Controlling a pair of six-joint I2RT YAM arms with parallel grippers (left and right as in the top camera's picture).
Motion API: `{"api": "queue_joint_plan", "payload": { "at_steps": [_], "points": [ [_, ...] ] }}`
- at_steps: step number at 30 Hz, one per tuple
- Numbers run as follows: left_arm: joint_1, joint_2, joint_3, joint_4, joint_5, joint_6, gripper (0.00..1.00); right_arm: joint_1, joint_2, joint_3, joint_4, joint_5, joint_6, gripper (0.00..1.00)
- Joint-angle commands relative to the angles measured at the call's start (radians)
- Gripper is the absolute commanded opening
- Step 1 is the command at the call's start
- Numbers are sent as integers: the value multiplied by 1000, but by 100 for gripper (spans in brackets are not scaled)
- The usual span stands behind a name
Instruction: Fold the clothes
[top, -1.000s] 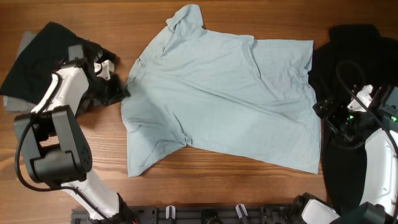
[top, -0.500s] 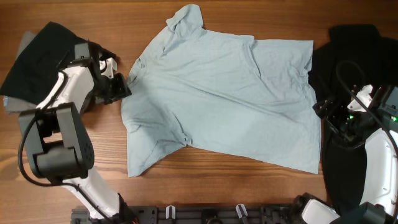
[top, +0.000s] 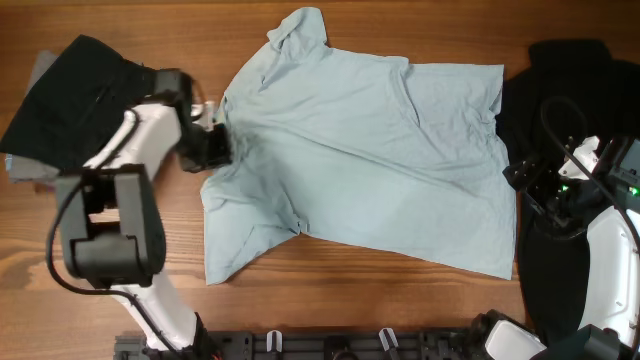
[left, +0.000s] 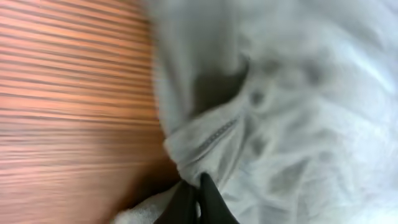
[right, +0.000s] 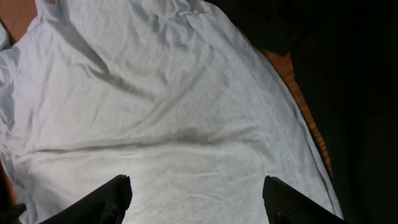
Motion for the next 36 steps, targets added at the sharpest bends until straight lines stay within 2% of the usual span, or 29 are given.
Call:
{"api": "queue_joint_plan", "payload": {
  "at_steps": [1, 4, 5, 10, 11, 13, 16, 17, 19, 21, 24, 27, 28, 30, 34, 36],
  "points": [
    [-187, -34, -5, -16, -216, -82, 15, 2, -8, 13, -1, -16, -16, 73],
    [-300, -34, -5, -45, -357, -194, 29, 2, -8, 13, -1, -16, -16, 73],
    [-319, -34, -5, -59, -380, -224, 29, 2, -8, 13, -1, -16, -16, 73],
    [-309, -39, -5, -90, -386, -249, 19, 2, -8, 13, 0, -16, -16, 73],
    [-282, -40, -2, -90, -386, -248, 11, 2, -8, 13, -1, -16, -16, 73],
    [-211, -40, -1, -72, -414, -249, 4, 2, -8, 13, -2, -16, -16, 73],
    [-80, -39, -1, -24, -455, -274, 4, 2, -8, 13, -2, -16, -16, 73],
    [-23, -39, -1, -3, -454, -275, 7, 2, -8, 13, -2, -16, -16, 73],
    [66, -39, -1, 37, -413, -273, 20, 2, -8, 13, -1, -16, -16, 73],
    [143, -39, -1, 65, -330, -262, 63, 2, -8, 13, -1, -16, -16, 73],
    [190, -39, -1, 61, -196, -145, 75, 2, -8, 13, -1, -16, -16, 73],
    [191, -39, -1, 56, -171, -104, 77, 2, -8, 8, -1, -15, -16, 73],
    [191, -39, -1, 55, -171, -104, 73, 2, -8, 4, -1, -14, -16, 73],
    [191, -38, -1, 66, -171, -101, 56, 2, 0, -13, 0, -11, -16, 73],
    [191, -25, -1, 101, -171, -82, 4, 2, 35, -31, -5, 11, -12, 73],
    [193, -25, -1, 145, -164, -86, 4, 2, 56, -31, -5, 11, -3, 73]
  ]
}}
